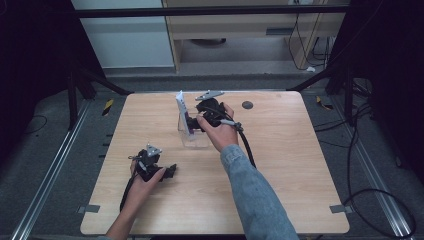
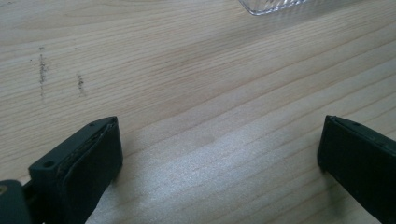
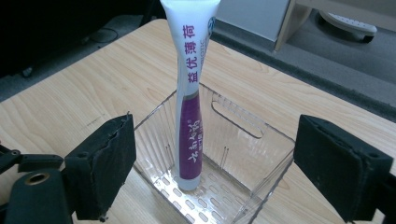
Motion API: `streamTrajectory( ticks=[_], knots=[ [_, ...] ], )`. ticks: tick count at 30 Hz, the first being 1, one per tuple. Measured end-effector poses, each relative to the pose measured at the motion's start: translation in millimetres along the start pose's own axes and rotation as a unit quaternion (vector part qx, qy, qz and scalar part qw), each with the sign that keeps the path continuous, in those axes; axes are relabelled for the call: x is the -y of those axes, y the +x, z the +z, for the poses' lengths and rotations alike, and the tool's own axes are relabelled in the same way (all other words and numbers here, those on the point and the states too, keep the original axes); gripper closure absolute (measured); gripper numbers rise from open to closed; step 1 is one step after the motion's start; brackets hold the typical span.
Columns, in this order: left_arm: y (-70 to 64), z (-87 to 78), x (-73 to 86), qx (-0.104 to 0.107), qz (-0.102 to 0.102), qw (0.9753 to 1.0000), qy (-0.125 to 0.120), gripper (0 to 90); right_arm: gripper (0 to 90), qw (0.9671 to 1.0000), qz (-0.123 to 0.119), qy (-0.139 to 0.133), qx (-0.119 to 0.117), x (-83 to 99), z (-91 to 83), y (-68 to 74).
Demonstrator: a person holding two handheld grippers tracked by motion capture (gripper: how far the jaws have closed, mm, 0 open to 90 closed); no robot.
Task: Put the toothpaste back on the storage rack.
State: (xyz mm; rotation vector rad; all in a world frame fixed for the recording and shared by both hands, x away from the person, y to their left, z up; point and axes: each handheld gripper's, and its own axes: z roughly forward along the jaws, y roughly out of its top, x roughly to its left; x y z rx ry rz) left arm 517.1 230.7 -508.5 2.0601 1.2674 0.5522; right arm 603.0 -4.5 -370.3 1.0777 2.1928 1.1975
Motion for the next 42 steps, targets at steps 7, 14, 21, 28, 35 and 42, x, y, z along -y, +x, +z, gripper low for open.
streamTrajectory(
  ticks=[7, 14, 21, 28, 35, 42],
  knots=[
    [-0.2, 0.5, -0.5, -0.001, -0.002, 1.0000, 0.000, 0.0, 13.0, 0.9997, -0.019, 0.004, -0.015, 7.0, -7.5, -5.0],
    [-0.1, 2.2, -2.6, -0.004, -0.003, 1.0000, 0.002, 0.0, 12.9, 0.9989, -0.032, 0.009, -0.033, 14.4, -16.5, -12.0],
    [-0.2, 2.2, -2.5, -0.005, -0.003, 1.0000, 0.002, 0.0, 12.9, 0.9977, -0.046, 0.019, -0.047, 23.6, -20.9, -20.1],
    [-0.9, 1.7, -2.2, -0.008, -0.006, 0.9999, 0.003, 0.0, 12.4, 0.9982, -0.034, 0.011, -0.049, 25.2, -34.8, -35.0],
    [-1.3, 1.8, -2.0, -0.009, -0.008, 0.9999, 0.002, 0.0, 11.7, 0.9991, -0.016, 0.002, -0.040, 31.8, -53.8, -52.7],
    [-2.2, 1.4, -1.6, -0.012, -0.011, 0.9999, 0.002, 0.0, 11.7, 0.9997, -0.008, 0.009, -0.021, 47.6, -59.0, -65.5]
  ],
)
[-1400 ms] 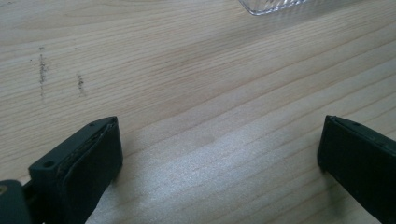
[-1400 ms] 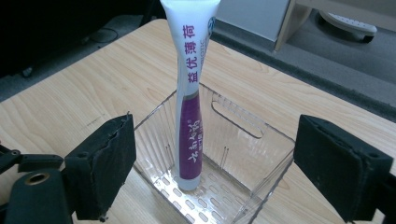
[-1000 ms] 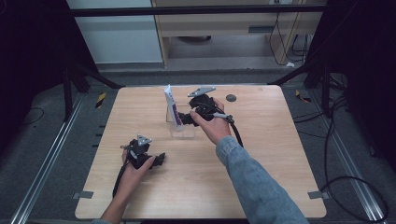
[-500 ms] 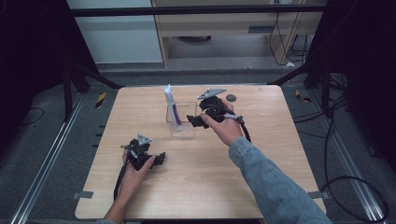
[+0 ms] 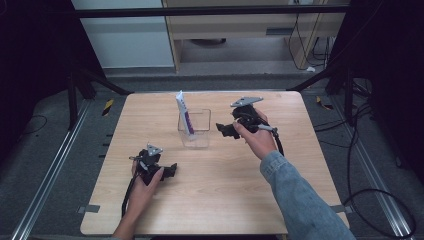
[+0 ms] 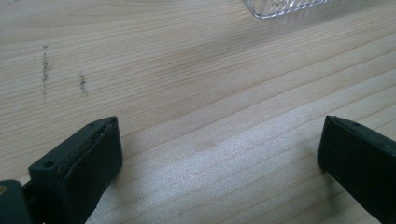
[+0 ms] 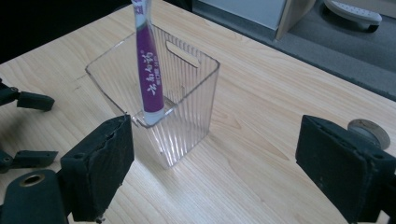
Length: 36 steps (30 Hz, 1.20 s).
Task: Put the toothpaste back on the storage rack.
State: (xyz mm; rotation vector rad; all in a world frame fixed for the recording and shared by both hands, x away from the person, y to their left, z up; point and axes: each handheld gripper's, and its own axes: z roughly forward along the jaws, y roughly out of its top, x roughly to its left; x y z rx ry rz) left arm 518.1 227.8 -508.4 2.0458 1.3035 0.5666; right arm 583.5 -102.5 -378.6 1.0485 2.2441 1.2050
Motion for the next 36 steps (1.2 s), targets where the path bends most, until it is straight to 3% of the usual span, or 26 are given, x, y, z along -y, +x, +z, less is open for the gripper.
streamTrajectory(
  ticks=[19, 28, 36],
  knots=[
    [-0.2, -0.2, 0.2, -0.001, 0.000, 1.0000, 0.000, 0.0, 11.0, 0.9993, 0.028, 0.014, 0.022, 43.1, -12.8, -10.0],
    [-0.2, -0.2, 0.2, -0.001, 0.000, 1.0000, 0.000, 0.0, 10.9, 0.9986, 0.033, 0.021, 0.035, 62.3, -23.3, -20.3],
    [-0.2, -0.2, 0.1, -0.001, 0.000, 1.0000, 0.000, 0.0, 9.4, 0.9971, 0.052, 0.026, 0.049, 84.1, -34.2, -36.3]
  ],
)
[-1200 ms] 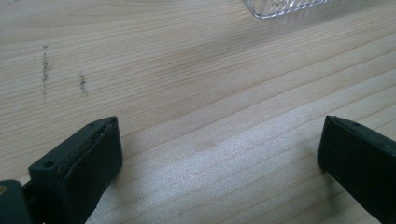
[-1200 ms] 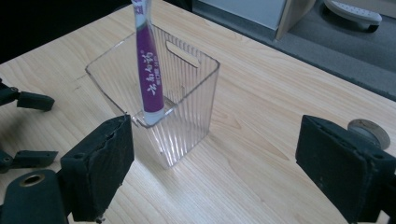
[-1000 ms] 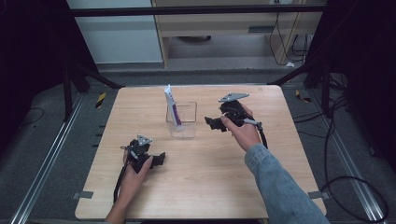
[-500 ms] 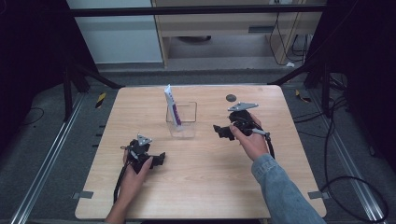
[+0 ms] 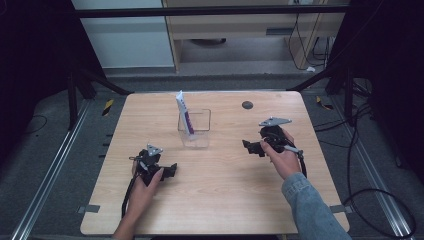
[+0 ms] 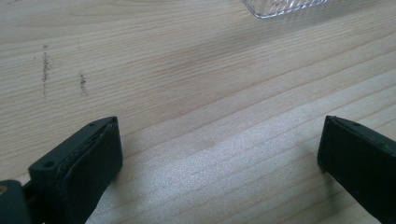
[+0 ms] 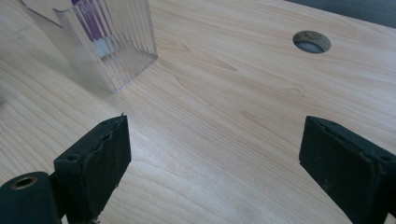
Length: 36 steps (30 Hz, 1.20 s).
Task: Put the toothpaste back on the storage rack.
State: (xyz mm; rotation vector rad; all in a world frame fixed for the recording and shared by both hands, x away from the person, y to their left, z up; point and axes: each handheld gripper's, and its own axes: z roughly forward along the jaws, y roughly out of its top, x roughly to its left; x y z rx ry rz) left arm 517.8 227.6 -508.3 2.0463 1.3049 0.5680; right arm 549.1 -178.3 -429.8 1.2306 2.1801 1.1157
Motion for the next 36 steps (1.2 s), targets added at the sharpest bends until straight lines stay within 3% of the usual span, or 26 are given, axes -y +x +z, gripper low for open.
streamTrajectory(
  ticks=[16, 22, 26, 36],
  knots=[
    [-0.2, 0.2, -0.2, -0.001, -0.001, 1.0000, 0.000, 0.0, 9.8, 0.9990, 0.015, 0.033, 0.027, 36.2, -3.4, -23.8],
    [-0.2, 0.2, -0.2, -0.001, -0.001, 1.0000, 0.000, 0.0, 9.8, 0.9980, 0.040, 0.043, 0.022, 50.8, -0.9, -30.3],
    [-0.2, 0.2, -0.2, -0.001, -0.001, 1.0000, 0.000, 0.0, 10.4, 0.9976, 0.039, 0.049, 0.030, 59.6, 1.4, -34.7],
    [-0.2, 0.2, -0.2, -0.001, -0.001, 1.0000, 0.000, 0.0, 10.8, 0.9951, 0.068, 0.047, 0.054, 75.2, 7.8, -56.2]
  ],
)
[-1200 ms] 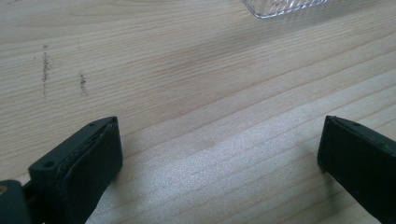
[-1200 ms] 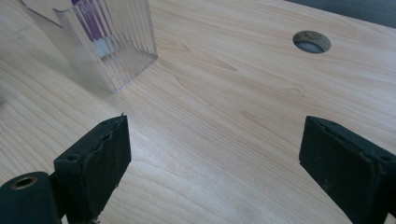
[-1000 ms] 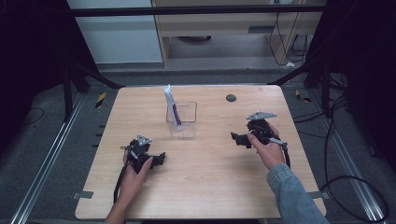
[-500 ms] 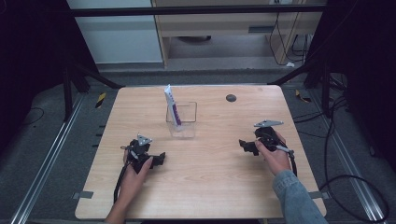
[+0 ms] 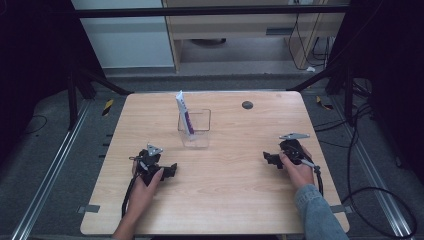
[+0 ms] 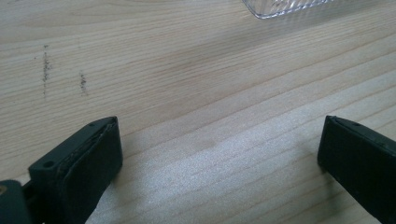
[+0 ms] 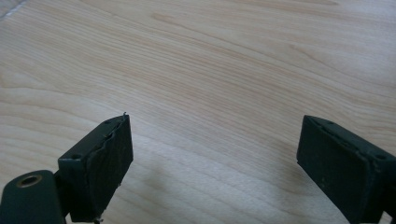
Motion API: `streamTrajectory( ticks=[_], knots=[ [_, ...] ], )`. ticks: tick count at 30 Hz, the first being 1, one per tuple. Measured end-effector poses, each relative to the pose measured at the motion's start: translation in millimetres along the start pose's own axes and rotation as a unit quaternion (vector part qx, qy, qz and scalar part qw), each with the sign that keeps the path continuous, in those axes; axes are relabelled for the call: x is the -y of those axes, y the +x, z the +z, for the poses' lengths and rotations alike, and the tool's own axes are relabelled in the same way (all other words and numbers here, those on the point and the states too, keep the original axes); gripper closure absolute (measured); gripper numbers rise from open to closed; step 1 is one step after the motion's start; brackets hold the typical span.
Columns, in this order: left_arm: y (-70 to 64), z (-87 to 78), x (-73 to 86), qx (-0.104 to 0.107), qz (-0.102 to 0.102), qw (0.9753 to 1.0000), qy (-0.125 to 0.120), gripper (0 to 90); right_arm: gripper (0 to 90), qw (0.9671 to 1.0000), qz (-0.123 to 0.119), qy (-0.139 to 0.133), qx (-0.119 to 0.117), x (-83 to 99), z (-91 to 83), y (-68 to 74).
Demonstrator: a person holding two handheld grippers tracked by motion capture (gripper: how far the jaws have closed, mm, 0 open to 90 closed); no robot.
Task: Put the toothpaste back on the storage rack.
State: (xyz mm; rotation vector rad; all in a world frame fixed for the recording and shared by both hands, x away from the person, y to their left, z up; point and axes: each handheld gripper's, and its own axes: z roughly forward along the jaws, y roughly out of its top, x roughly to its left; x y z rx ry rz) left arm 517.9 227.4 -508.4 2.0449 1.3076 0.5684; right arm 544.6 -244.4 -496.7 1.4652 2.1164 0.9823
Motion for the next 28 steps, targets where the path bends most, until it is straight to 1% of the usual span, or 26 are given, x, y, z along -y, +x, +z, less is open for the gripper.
streamTrajectory(
  ticks=[4, 8, 11, 13, 15, 17, 18, 20, 22, 24, 25, 26, 27, 28],
  knots=[
    [0.0, 0.0, 0.0, 0.000, 0.000, 1.0000, 0.000, 0.0, 10.5, 0.9999, 0.009, -0.003, 0.010, 1.2, 3.9, -4.5],
    [0.0, 0.0, 0.0, 0.000, 0.000, 1.0000, 0.000, 0.0, 10.0, 0.9997, 0.018, -0.003, 0.014, 1.7, 7.3, -5.4],
    [0.0, 0.0, 0.0, 0.000, 0.000, 1.0000, 0.000, 0.0, 9.6, 0.9997, 0.018, -0.001, 0.017, 2.6, 10.1, -5.8],
    [0.0, 0.0, 0.0, 0.000, 0.000, 1.0000, 0.000, 0.0, 9.3, 0.9996, 0.017, -0.006, 0.024, 3.0, 11.7, -5.8],
    [0.0, 0.0, 0.0, 0.000, 0.000, 1.0000, 0.000, 0.0, 9.3, 0.9995, 0.011, -0.009, 0.030, 3.0, 13.4, -5.0],
    [0.0, 0.0, 0.0, 0.000, 0.000, 1.0000, 0.000, 0.0, 8.8, 0.9991, 0.000, -0.011, 0.041, 3.8, 15.4, -2.5],
    [0.0, 0.0, 0.0, 0.000, 0.000, 1.0000, 0.000, 0.0, 7.6, 0.9988, -0.011, -0.006, 0.047, 3.6, 17.0, 0.1],
    [0.0, 0.0, 0.0, 0.000, 0.000, 1.0000, 0.000, 0.0, 7.6, 0.9989, -0.018, -0.006, 0.042, 2.7, 18.3, 2.6],
    [0.0, 0.0, 0.0, 0.000, 0.000, 1.0000, 0.000, 0.0, 7.5, 0.9991, -0.018, -0.005, 0.038, 2.5, 18.6, 4.6],
    [0.0, 0.0, 0.0, 0.000, 0.000, 1.0000, 0.000, 0.0, 4.7, 0.9989, -0.013, -0.004, 0.044, 3.0, 18.5, 5.7],
    [0.0, 0.0, 0.0, 0.000, 0.000, 1.0000, 0.000, 0.0, 0.2, 0.9987, -0.003, 0.001, 0.051, 3.1, 19.0, 6.7],
    [0.0, 0.0, 0.0, 0.000, 0.000, 1.0000, 0.000, 0.0, 0.2, 0.9975, 0.010, 0.001, 0.070, 2.4, 20.6, 8.5],
    [0.0, 0.1, 0.0, 0.000, 0.000, 1.0000, 0.000, 0.0, 0.2, 0.9962, 0.026, 0.002, 0.084, 1.2, 22.1, 11.6],
    [0.0, 0.1, 0.0, 0.000, 0.000, 1.0000, 0.000, 0.0, 0.2, 0.9962, 0.026, 0.002, 0.084, 1.2, 22.1, 11.6]
  ],
)
